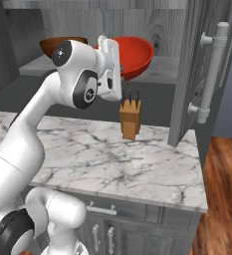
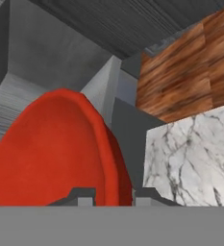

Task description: Open the cabinet. Pick the bowls from the counter and place them in the cabinet. Then close the cabinet.

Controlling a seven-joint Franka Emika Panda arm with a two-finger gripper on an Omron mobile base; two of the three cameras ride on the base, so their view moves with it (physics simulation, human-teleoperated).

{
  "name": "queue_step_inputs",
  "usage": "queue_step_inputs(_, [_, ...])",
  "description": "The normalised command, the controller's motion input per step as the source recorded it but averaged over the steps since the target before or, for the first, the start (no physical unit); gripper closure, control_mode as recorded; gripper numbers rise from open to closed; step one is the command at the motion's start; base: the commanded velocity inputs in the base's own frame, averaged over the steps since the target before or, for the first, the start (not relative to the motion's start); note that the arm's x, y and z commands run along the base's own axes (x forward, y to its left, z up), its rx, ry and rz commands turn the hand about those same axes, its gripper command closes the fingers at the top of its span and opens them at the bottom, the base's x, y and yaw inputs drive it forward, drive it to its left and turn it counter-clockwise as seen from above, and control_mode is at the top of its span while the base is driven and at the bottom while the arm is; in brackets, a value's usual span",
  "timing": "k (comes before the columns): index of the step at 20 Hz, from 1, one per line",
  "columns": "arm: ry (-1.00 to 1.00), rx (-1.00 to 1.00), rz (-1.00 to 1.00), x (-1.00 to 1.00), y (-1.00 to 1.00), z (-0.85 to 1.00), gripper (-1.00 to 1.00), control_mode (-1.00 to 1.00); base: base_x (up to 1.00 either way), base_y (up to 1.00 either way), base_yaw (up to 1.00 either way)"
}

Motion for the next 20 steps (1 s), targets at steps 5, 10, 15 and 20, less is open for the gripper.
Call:
queue_step_inputs(5, [-0.04, 0.03, 0.0, 0.45, -0.09, -0.08, 1.0, -1.0, 0.0, 0.0, 0.0])
queue_step_inputs(10, [0.0, 0.04, 0.0, 0.4, -0.1, -0.11, 1.0, -1.0, 0.0, 0.0, 0.0])
queue_step_inputs(15, [0.0, 0.01, 0.0, 0.47, -0.05, -0.08, 1.0, -1.0, 0.0, 0.0, 0.0])
queue_step_inputs(20, [0.0, 0.01, 0.01, 0.38, -0.1, 0.0, 1.0, -1.0, 0.0, 0.0, 0.0])
